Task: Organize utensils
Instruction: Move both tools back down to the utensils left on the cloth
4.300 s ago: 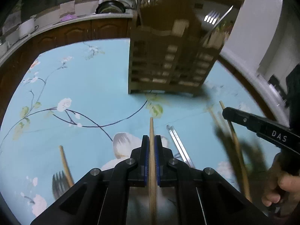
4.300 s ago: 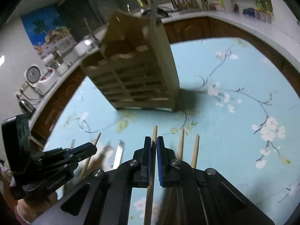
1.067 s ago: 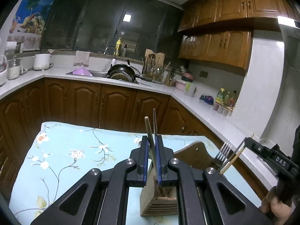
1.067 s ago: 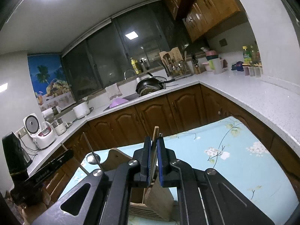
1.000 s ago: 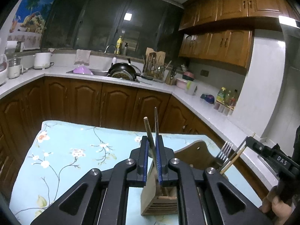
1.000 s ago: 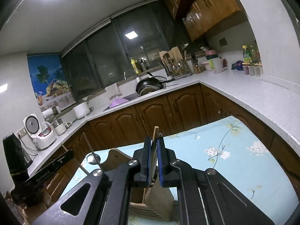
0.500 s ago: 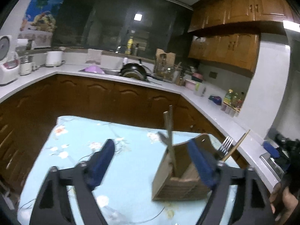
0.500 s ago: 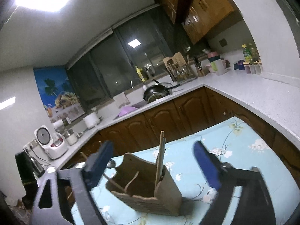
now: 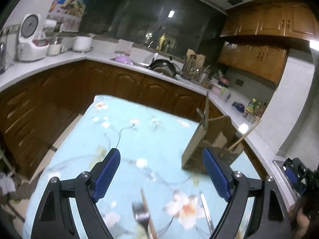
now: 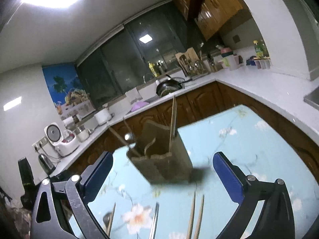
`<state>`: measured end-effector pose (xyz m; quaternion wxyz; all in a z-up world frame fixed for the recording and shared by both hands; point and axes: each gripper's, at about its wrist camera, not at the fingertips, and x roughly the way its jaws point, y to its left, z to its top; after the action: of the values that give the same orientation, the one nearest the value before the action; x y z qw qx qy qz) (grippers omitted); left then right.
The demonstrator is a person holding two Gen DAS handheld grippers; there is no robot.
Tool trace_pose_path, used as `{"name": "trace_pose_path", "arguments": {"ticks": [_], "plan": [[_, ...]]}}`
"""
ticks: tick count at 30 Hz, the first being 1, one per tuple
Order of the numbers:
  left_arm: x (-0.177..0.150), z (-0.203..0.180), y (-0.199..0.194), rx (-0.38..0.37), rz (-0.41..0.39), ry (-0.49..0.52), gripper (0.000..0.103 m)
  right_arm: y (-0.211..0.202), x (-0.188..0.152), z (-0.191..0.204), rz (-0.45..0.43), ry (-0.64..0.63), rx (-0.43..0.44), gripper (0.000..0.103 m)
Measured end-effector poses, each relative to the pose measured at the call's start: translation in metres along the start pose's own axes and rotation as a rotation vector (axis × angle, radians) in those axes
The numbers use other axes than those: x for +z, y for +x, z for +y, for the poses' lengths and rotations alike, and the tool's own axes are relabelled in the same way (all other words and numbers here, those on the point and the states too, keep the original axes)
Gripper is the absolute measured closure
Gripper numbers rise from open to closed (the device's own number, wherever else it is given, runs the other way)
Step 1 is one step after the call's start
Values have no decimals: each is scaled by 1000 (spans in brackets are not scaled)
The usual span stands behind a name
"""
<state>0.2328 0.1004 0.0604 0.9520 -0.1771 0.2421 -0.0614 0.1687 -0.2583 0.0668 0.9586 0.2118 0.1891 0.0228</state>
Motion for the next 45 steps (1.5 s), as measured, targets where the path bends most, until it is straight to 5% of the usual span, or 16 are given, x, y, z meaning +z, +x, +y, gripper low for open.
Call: {"name": "trace_pose_path", "arguments": {"ticks": [10, 23, 26, 28, 31, 45], "plan": [[-31, 9, -42, 25, 91, -36, 18, -25, -51, -6, 99, 26, -31, 2], [-32, 20, -52, 48, 161, -46, 19, -15, -75, 7, 167, -34, -35, 4], [-31, 19, -53, 44, 171, -39, 19, -5, -78, 14, 193, -68, -34, 18], [-30, 17, -46, 43, 182, -28, 20, 7, -80, 18, 233, -81, -25, 39], [-28, 16, -33, 39, 206, -12, 20, 22, -84, 23, 275, -90, -17, 57], [-10, 7, 27, 40, 340, 60, 50, 82, -96, 40, 427, -121, 34, 76]]}}
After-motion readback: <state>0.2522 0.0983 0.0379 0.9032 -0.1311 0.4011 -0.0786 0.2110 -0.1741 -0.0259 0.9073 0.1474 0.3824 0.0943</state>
